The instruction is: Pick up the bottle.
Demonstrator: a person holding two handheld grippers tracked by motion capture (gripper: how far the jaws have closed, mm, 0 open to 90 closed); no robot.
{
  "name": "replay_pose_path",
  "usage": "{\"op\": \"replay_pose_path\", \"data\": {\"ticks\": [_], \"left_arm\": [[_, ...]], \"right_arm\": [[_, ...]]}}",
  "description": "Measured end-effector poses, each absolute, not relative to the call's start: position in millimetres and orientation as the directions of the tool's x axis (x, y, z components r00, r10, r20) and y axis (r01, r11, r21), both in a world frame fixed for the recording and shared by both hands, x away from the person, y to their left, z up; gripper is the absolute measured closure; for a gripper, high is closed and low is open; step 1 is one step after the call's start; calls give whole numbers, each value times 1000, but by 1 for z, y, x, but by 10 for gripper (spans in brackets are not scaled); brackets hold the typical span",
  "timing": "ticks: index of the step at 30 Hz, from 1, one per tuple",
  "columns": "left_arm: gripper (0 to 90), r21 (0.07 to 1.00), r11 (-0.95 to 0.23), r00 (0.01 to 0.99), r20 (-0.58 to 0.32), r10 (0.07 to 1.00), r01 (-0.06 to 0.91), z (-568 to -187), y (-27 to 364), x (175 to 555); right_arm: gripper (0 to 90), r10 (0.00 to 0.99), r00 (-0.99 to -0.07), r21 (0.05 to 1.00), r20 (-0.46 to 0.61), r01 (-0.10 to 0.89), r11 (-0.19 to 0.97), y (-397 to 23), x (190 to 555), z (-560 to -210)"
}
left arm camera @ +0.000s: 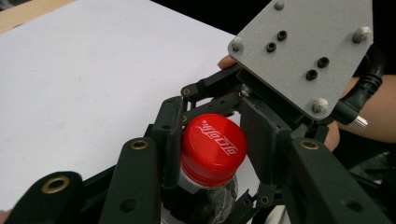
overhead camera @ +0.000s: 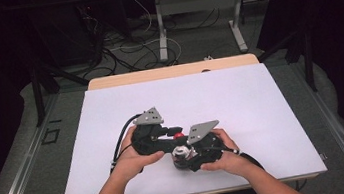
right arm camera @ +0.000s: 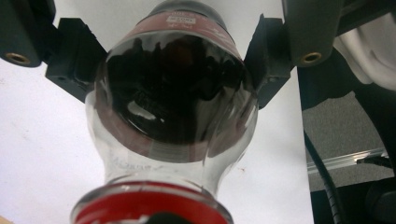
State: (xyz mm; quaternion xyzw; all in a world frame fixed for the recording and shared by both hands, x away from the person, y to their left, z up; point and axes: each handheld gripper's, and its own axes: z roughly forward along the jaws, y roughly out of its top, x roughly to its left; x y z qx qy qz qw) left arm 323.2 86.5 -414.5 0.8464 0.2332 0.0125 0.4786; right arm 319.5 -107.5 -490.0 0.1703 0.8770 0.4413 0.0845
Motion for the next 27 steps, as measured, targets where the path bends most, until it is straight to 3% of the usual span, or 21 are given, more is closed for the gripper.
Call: {"op": "replay_pose_path", "data": {"ticks": [7, 11, 15, 19, 22, 27], "left_arm": [[609, 829, -381, 835, -172, 523, 409, -414, 79, 314], [610, 842, -308, 754, -164, 636, 443, -414, 71, 306], [609, 848, -287, 727, -156, 669, 446, -414, 67, 303], [600, 839, -302, 754, -178, 633, 452, -412, 70, 308], [514, 842, -325, 791, -179, 585, 430, -412, 75, 310], [452, 838, -378, 882, -227, 413, 393, -410, 90, 316]], "right_arm": [[301, 435, -900, 802, 4, 263, 536, -108, 319, -488], [301, 491, -871, 798, -25, 279, 534, -106, 318, -486], [301, 521, -853, 794, -35, 292, 533, -106, 317, -484], [300, 509, -861, 799, -15, 295, 524, -107, 318, -484], [299, 467, -884, 799, 18, 293, 525, -110, 319, -483], [299, 388, -921, 808, 31, 252, 533, -110, 317, -481]]}}
